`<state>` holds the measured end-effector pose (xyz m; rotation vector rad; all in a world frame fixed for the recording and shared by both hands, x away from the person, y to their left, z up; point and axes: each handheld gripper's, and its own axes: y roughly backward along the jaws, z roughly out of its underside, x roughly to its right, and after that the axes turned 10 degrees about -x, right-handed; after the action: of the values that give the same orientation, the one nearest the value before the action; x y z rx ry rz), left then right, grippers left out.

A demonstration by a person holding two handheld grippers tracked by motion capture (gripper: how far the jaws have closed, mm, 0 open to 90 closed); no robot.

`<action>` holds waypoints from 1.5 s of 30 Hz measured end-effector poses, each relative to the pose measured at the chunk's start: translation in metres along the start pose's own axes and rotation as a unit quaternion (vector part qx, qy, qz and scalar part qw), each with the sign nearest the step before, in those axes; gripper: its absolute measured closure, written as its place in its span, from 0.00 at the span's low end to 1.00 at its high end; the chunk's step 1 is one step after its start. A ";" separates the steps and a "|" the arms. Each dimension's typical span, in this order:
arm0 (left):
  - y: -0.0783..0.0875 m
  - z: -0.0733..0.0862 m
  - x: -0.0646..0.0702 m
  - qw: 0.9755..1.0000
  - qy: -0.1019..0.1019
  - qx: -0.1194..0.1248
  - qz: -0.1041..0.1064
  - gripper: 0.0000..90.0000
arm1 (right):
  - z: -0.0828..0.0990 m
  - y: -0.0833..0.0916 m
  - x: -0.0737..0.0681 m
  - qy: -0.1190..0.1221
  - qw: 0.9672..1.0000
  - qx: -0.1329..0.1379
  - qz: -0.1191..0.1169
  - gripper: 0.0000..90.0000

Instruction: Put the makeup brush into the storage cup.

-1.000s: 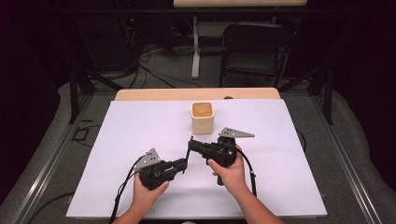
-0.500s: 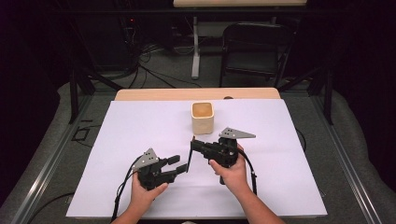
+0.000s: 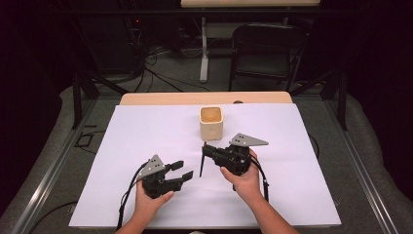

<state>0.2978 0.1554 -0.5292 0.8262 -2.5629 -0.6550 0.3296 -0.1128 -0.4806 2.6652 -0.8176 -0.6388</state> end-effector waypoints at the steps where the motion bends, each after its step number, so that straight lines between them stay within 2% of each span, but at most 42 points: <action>1: 0.000 0.000 0.000 1.000 -0.001 -0.001 -0.004 0.46 | 0.000 0.001 0.000 0.005 1.000 0.001 0.006 0.93; 6: 0.002 0.000 -0.004 1.000 -0.004 -0.008 -0.027 0.46 | 0.000 0.003 0.001 0.013 1.000 0.003 0.016 0.93; 7: 0.002 0.001 -0.004 1.000 -0.002 -0.007 -0.023 0.46 | -0.001 0.004 0.002 0.015 1.000 0.003 0.018 0.93; 11: 0.003 0.000 -0.005 0.999 -0.002 -0.011 -0.035 0.47 | -0.001 0.006 0.003 0.021 0.999 0.005 0.030 0.93; 16: 0.003 0.000 -0.007 0.999 0.001 -0.015 -0.040 0.48 | -0.002 0.009 0.005 0.023 0.999 0.007 0.039 0.93; 23: 0.002 0.000 -0.012 0.999 0.004 -0.028 -0.039 0.49 | -0.002 0.013 0.008 0.027 0.998 0.010 0.048 0.93; 29: 0.004 0.001 -0.014 0.998 -0.003 -0.027 -0.056 0.49 | -0.003 0.015 0.009 0.031 0.998 0.013 0.056 0.93; 34: 0.004 0.002 -0.014 0.997 -0.007 -0.038 -0.073 0.49 | -0.006 0.021 0.010 0.035 0.997 0.020 0.065 0.93; 40: 0.003 0.003 -0.017 0.996 0.006 -0.054 -0.076 0.48 | -0.008 0.025 0.013 0.036 0.996 0.024 0.074 0.93; 45: 0.004 0.004 -0.019 0.996 0.016 -0.050 -0.075 0.44 | -0.009 0.027 0.015 0.042 0.995 0.024 0.085 0.93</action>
<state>0.3088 0.1714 -0.5342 0.9931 -2.4340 -0.8019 0.3322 -0.1423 -0.4675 2.6081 -1.0335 -0.4670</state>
